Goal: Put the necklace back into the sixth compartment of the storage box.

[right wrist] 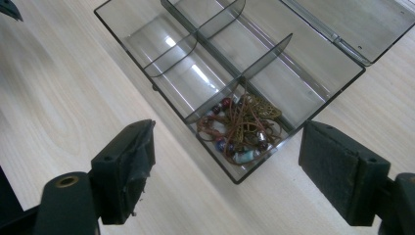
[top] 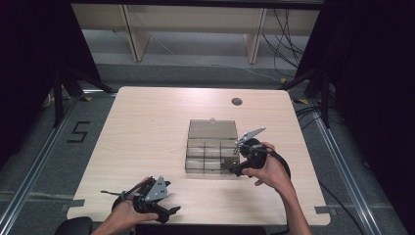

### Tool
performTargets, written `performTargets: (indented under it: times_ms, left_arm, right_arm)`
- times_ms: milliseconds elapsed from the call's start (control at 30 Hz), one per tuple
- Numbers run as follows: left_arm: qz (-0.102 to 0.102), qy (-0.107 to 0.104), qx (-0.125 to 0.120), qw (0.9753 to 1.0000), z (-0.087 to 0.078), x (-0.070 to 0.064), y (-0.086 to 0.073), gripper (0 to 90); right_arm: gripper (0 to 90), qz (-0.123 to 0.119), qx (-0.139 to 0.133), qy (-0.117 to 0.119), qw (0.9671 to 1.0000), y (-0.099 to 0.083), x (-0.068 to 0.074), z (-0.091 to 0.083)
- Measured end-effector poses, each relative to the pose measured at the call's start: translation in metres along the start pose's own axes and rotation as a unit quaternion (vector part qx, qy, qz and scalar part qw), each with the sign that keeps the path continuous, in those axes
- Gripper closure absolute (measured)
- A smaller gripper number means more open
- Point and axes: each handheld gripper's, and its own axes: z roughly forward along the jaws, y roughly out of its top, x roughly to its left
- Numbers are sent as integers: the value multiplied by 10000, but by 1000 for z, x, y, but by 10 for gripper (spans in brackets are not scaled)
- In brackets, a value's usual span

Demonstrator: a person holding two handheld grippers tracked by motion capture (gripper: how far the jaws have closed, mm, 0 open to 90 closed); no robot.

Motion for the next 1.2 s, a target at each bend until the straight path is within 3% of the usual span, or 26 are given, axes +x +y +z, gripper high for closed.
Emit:
performTargets:
  times_ms: [100, 133, 167, 200, 233, 367, 400, 467, 500, 533, 600, 667, 733, 767, 867, 1067, 1100, 1167, 1200]
  left_arm:
    - [-30, -3, 2, 10000, 0, 0, 0, 151]
    - [-81, -39, -46, 9999, 0, -1, 0, 151]
    - [-70, -38, -47, 10000, 0, -1, 0, 151]
    - [-46, -16, -29, 10000, -1, 0, 0, 151]
    - [-34, -2, -17, 10000, -1, 0, 0, 151]
    - [-45, -6, -11, 10000, -1, 1, 0, 151]
    - [-50, -3, -16, 10000, -1, 0, 0, 151]
    - [-56, 17, -20, 10000, 0, 0, 0, 151]
    - [-91, 5, -43, 9999, 0, 0, -1, 151]
    - [-96, -15, -50, 9999, 0, 0, -1, 151]
    - [-108, -40, -44, 9999, 0, 1, 0, 151]
    - [-64, 49, -31, 10000, 0, 1, -1, 151]
    - [-101, -2, -72, 9999, 0, -1, -1, 151]
    - [-103, -6, -46, 9999, 0, 0, 0, 151]
    - [-75, 33, -53, 10000, 0, 0, -1, 151]
    - [-144, -59, -70, 9999, 0, 1, -1, 151]
    - [-133, -1, -87, 9999, -1, 1, -1, 151]
    - [-123, 31, -72, 9999, -2, 1, 0, 151]
    - [-100, 45, -47, 9999, -2, 1, -1, 151]
  right_arm:
    - [209, -91, -83, -80, 9999, -4, 0, 0]
    - [206, 17, -73, -46, 10000, -5, 2, -2]
    - [205, -114, -173, 29, 9998, -7, 1, -2]
    - [204, 21, -118, -15, 9999, -8, 3, -3]
    - [202, -30, -197, -81, 9998, -9, 2, -1]
    - [200, -115, -303, 69, 9995, -13, 2, -1]
    - [200, 92, -311, -40, 9995, -14, 4, 1]
    - [196, -19, -270, 86, 9996, -15, 4, 0]
    - [194, 164, -258, 47, 9995, -16, 6, -1]
    - [190, 25, -351, 37, 9994, -17, 4, -1]
    - [188, 150, -429, -32, 9990, -18, 7, 1]
    - [186, 52, -408, 37, 9991, -19, 5, -1]
    - [183, 106, -411, 12, 9991, -20, 5, 1]
    - [182, 66, -523, -140, 9985, -22, 4, 3]
    - [180, 48, -473, -15, 9989, -24, 5, 2]
    - [172, 138, -634, -99, 9978, -31, 5, 1]
    - [172, 196, -488, -53, 9986, -32, 5, -2]
    - [172, 176, -577, -129, 9981, -35, 5, 1]
    - [172, 241, -481, -84, 9985, -36, 5, 0]
